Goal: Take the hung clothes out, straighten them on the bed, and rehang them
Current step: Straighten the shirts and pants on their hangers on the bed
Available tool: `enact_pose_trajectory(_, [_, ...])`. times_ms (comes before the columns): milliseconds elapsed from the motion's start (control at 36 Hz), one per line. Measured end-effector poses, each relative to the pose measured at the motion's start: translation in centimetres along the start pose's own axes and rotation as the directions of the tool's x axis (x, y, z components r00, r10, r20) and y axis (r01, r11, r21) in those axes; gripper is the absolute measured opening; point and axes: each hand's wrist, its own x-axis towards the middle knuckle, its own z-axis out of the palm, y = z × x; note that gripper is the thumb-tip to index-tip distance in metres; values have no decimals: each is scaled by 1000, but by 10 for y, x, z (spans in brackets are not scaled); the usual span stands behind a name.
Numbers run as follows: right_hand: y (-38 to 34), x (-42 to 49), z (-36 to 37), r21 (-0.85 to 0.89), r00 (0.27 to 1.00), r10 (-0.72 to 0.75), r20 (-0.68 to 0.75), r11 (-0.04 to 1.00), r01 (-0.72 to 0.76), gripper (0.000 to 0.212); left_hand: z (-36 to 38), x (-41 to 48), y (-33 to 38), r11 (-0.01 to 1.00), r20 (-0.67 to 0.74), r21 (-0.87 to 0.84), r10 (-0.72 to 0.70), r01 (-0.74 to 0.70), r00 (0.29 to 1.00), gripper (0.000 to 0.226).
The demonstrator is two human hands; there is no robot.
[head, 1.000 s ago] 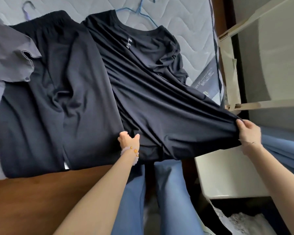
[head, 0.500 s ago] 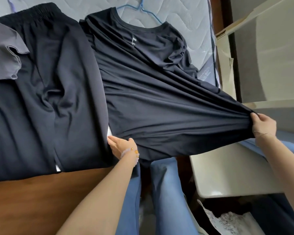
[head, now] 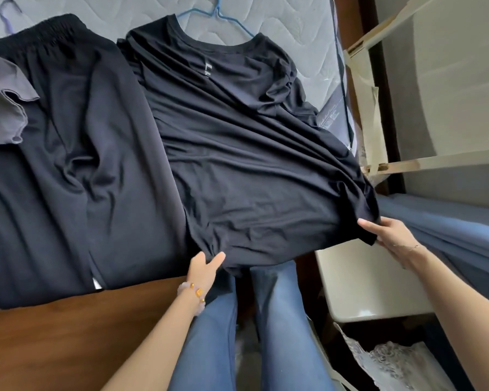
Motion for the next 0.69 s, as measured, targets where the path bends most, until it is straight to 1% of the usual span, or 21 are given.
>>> enact_pose_trajectory(28, [1,-3,-3,-16,1000,-22,10,1000,22,4,-4,-7,3,999,-24,-8,45,-46,999,33])
enact_pose_trajectory(83, [3,-10,-10,6,998,-62,25,998,62,5,-20,-18,7,989,-106,-12,145,-147,984,25])
enact_pose_trajectory(139, [5,-16,-16,34,994,-108,-15,994,108,17,-39,-22,3,980,-241,-9,193,-201,951,30])
enact_pose_trajectory(167, [7,-18,-19,-16,990,-131,-56,991,130,18,-50,-18,-4,977,-300,-3,204,-214,932,35])
enact_pose_trajectory(194, [10,-19,-20,-93,983,-149,-106,986,139,15,-59,-17,-9,975,-328,25,217,-222,919,39])
enact_pose_trajectory(250, [15,-18,-20,-246,969,-187,-164,958,144,13,-76,-10,-26,983,-304,72,183,-169,935,44])
enact_pose_trajectory(278, [17,-16,-17,-299,967,-192,-164,944,137,14,-83,-4,-36,988,-274,105,139,-115,952,44])
enact_pose_trajectory(306, [19,-16,-13,-338,968,-194,-156,932,132,17,-87,2,-45,983,-246,171,108,-66,963,44])
enact_pose_trajectory(361, [23,-12,-4,-414,973,-183,-143,904,109,24,-95,16,-62,934,-197,357,51,23,979,47])
enact_pose_trajectory(417, [25,-6,5,-497,981,-135,-136,867,50,22,-98,29,-70,874,-163,479,-8,86,987,48])
enact_pose_trajectory(500, [25,5,10,-521,994,21,-103,850,-72,9,-95,43,-67,822,-171,545,-84,165,982,44])
enact_pose_trajectory(556, [24,12,10,-560,990,74,-116,819,-127,8,-92,47,-59,765,-174,623,-65,161,983,30])
enact_pose_trajectory(611, [13,12,12,-630,986,44,-158,765,-135,10,-88,45,-43,697,-228,697,-9,169,974,15])
enact_pose_trajectory(667, [-6,7,17,-648,982,-2,-191,752,-125,4,-83,44,-25,705,-277,693,67,151,958,13])
enact_pose_trajectory(694, [-14,8,19,-648,980,-27,-197,753,-110,5,-80,44,-16,732,-294,670,108,124,950,15])
